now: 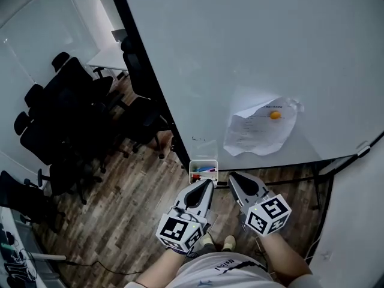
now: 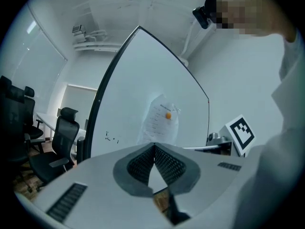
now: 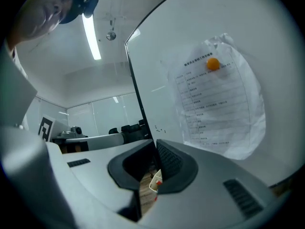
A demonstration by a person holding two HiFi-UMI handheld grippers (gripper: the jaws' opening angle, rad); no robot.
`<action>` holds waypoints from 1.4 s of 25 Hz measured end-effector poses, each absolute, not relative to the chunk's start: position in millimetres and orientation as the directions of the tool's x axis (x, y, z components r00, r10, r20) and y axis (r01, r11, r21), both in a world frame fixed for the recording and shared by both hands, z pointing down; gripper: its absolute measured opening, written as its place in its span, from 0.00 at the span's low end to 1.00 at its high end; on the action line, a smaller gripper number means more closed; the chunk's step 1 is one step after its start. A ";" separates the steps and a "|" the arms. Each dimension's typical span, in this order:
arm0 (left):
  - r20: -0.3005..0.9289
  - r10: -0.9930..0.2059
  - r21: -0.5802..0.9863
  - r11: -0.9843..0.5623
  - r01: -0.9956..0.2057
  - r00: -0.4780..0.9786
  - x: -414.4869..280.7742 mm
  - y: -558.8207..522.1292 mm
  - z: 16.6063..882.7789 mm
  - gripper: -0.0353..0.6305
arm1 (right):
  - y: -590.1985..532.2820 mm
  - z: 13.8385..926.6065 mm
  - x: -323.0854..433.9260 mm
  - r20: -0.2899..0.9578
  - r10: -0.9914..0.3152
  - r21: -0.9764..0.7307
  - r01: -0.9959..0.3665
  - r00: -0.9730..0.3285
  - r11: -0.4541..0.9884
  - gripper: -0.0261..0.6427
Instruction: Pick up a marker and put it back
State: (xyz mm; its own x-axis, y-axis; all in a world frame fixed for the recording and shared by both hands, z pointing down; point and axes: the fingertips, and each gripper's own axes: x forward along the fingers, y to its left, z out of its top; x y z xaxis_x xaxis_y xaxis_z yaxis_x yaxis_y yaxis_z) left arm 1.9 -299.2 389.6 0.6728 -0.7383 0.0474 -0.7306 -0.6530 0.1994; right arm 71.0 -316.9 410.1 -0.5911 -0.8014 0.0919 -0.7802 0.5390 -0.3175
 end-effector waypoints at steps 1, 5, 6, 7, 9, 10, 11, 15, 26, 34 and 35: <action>0.040 -0.738 0.196 -0.655 -0.730 0.673 3.3 -297.8 383.8 0.07 | -315.1 400.8 71.2 0.080 -0.802 -0.307 -0.780 -0.592 0.546 0.08; 0.009 -0.737 0.189 -0.662 -0.725 0.676 8.5 -292.7 363.7 0.07 | -308.1 375.4 69.3 0.046 -0.793 -0.276 -0.771 -0.607 0.574 0.06; 0.003 -0.737 0.186 -0.664 -0.724 0.676 9.8 -291.7 360.4 0.07 | -306.2 371.7 68.1 0.040 -0.789 -0.274 -0.766 -0.613 0.582 0.06; -0.003 -0.736 0.183 -0.666 -0.723 0.677 11.1 -290.7 357.6 0.07 | -304.3 368.6 67.1 0.035 -0.785 -0.272 -0.762 -0.618 0.588 0.06; -0.012 -0.734 0.177 -0.670 -0.721 0.679 13.5 -288.5 353.2 0.07 | -301.1 361.5 65.9 0.031 -0.782 -0.264 -0.760 -0.623 0.595 0.06; -0.015 -0.733 0.175 -0.671 -0.720 0.680 14.6 -287.5 351.3 0.07 | -300.0 358.5 65.7 0.030 -0.781 -0.259 -0.759 -0.624 0.597 0.06; -0.019 -0.733 0.174 -0.672 -0.720 0.680 15.4 -286.9 349.8 0.07 | -299.3 356.5 65.7 0.029 -0.780 -0.256 -0.759 -0.625 0.599 0.06; -0.028 -0.737 0.170 -0.669 -0.724 0.675 16.1 -285.7 347.0 0.07 | -297.4 354.9 64.1 0.032 -0.774 -0.237 -0.757 -0.633 0.609 0.06; -0.025 -0.745 0.168 -0.661 -0.731 0.667 13.0 -283.7 348.2 0.07 | -298.8 355.3 63.3 0.037 -0.774 -0.234 -0.758 -0.632 0.609 0.06; -0.024 -0.745 0.168 -0.661 -0.732 0.667 11.4 -287.1 349.7 0.07 | -303.3 358.7 63.3 0.042 -0.775 -0.242 -0.758 -0.631 0.605 0.06; -0.024 -0.745 0.168 -0.661 -0.732 0.667 11.5 -287.9 349.9 0.07 | -304.0 359.8 63.5 0.042 -0.774 -0.244 -0.758 -0.632 0.605 0.06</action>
State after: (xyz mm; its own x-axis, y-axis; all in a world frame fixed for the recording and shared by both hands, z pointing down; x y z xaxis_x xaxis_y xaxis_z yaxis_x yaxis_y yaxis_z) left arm 11.5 -287.9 349.9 0.6669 -0.7447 -0.0241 -0.7316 -0.6606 0.1681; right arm 63.5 -304.0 359.8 -0.6320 -0.7739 0.0418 -0.7575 0.6054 -0.2441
